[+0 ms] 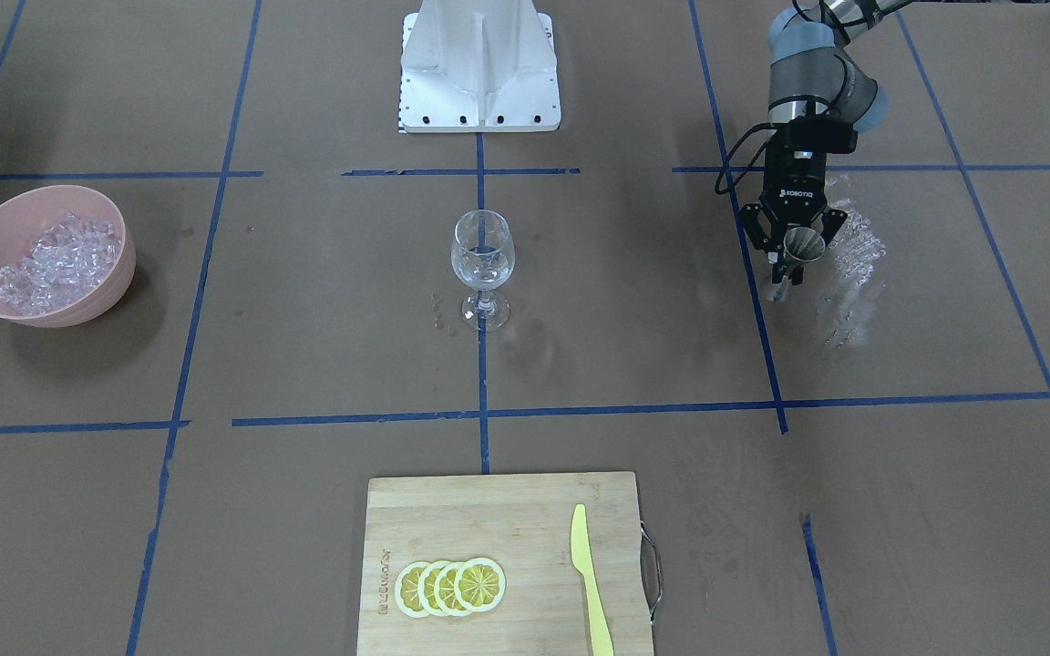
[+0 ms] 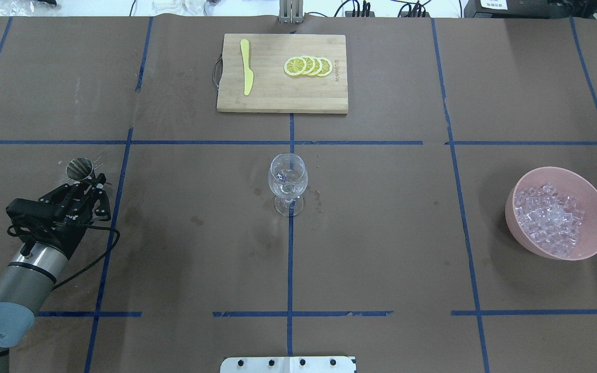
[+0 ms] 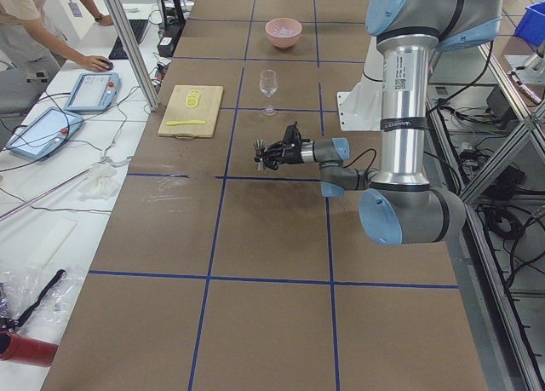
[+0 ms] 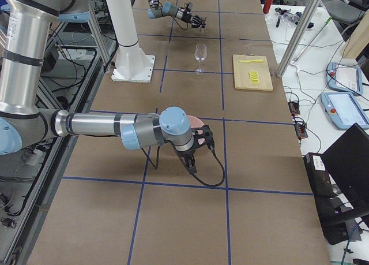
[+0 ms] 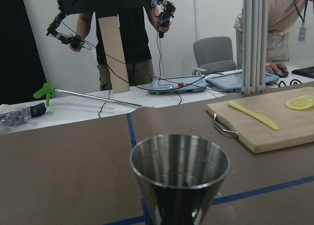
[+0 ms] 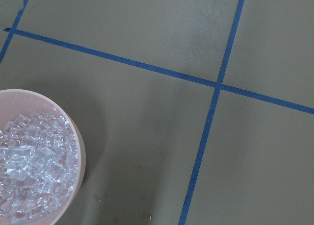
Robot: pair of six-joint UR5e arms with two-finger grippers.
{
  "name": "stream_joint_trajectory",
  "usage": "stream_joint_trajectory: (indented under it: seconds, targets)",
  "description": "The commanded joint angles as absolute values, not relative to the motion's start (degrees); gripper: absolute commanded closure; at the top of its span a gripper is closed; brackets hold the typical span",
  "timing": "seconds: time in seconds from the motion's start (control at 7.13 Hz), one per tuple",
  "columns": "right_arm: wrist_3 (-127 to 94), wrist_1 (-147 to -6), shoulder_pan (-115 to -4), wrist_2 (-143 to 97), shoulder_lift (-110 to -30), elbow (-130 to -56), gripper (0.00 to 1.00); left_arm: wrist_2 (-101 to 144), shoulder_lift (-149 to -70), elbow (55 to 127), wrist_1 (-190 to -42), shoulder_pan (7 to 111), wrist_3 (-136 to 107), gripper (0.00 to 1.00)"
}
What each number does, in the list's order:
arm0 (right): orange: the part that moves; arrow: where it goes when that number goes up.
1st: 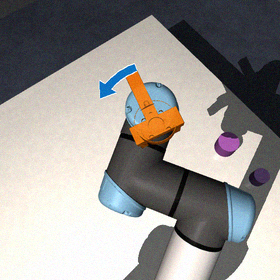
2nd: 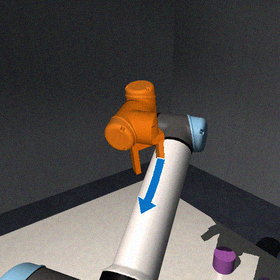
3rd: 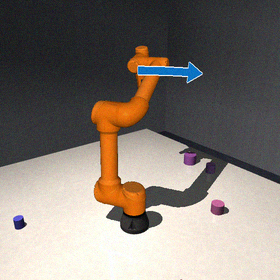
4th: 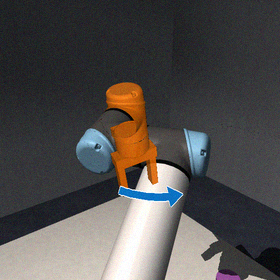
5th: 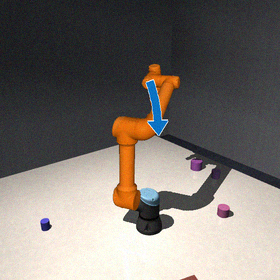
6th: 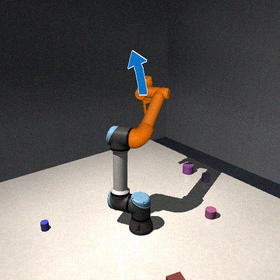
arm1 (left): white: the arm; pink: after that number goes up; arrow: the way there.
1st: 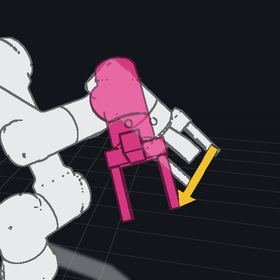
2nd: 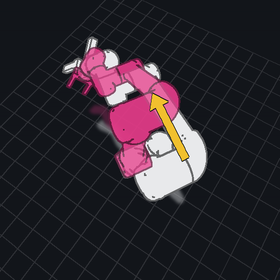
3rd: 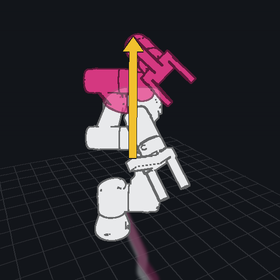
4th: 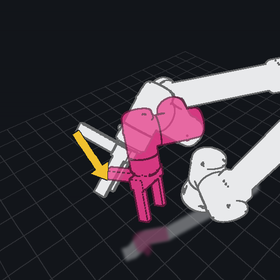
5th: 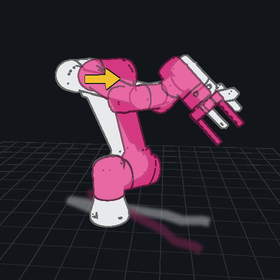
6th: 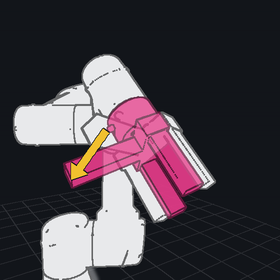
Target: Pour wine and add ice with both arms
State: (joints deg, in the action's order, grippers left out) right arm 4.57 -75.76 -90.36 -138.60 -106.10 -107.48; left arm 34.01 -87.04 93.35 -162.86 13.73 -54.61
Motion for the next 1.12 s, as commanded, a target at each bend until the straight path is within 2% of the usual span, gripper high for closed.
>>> stream_joint_trajectory:
  seconds: [0.0,0.56,0.7,0.84,0.98]
  targets:
    - [4.74,-75.76,-90.53,-138.60,-106.17,-107.49,0.00,34.01,-87.10,90.19,-162.86,13.01,-58.43,1.00]
    - [4.75,-75.76,-90.53,-138.60,-106.17,-107.49,0.00,33.93,-87.10,89.91,-162.95,10.64,-58.97,0.86]
    - [4.75,-75.76,-90.53,-138.60,-106.17,-107.49,0.00,33.93,-87.10,89.91,-163.04,10.37,-58.97,0.78]
    - [4.75,-75.76,-90.53,-138.60,-106.17,-107.40,0.00,33.93,-87.10,89.91,-163.30,10.28,-59.06,0.59]
    - [4.83,-75.76,-90.53,-138.60,-106.26,-107.40,0.00,33.93,-87.10,89.91,-163.30,10.28,-59.24,0.45]
